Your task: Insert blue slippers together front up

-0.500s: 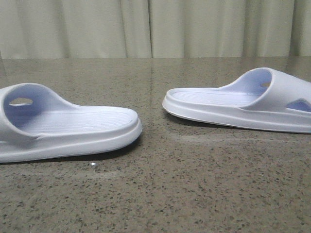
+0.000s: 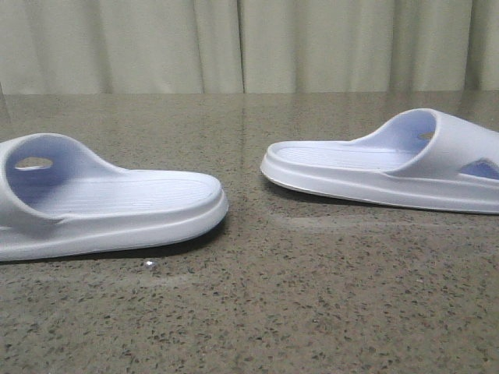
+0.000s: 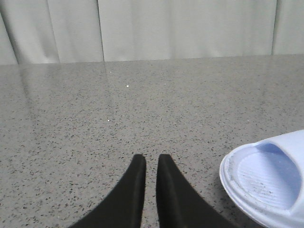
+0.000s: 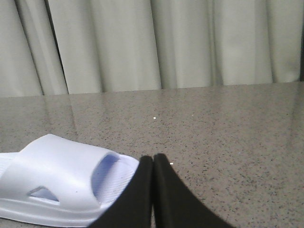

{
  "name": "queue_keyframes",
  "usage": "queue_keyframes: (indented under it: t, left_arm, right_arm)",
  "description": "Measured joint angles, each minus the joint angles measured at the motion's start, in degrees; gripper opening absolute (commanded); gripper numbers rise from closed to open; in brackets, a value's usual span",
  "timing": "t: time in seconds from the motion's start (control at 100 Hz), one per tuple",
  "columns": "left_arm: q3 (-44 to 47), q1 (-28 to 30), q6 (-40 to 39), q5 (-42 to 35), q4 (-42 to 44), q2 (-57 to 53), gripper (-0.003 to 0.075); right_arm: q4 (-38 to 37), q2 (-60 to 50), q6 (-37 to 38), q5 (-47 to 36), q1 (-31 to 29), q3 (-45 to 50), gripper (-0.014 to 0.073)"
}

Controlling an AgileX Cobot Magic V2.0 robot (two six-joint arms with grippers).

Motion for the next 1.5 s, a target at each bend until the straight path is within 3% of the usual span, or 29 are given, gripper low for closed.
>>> queue_keyframes:
  t: [0.69, 1.11, 1.2, 1.37, 1.5]
  left_arm:
    - [0.0, 0.0, 0.0, 0.0, 0.0, 0.0, 0.0016]
    - [0.0, 0.0, 0.0, -4.2, -0.7, 0.0, 0.0015]
    - [0.0, 0.0, 0.0, -4.6, -4.3, 0.0, 0.0015]
    - [0.0, 0.0, 0.0, -7.3, -18.6, 0.0, 0.0015]
    - [0.0, 0.0, 0.0, -7.4, -22.7, 0.0, 0.0015]
  right_arm:
    - [0.0, 0.0, 0.0, 0.0, 0.0, 0.0, -0.0107]
    - [0.0, 0.0, 0.0, -0.7, 0.0, 0.0, -0.0107]
    - [0.2, 0.0, 0.0, -1.1, 0.0, 0.0, -0.0107]
    - [3.5, 0.0, 0.0, -2.6, 0.0, 0.0, -0.0107]
    - [4.8, 0.0, 0.0, -2.6, 0.0, 0.0, -0.0107]
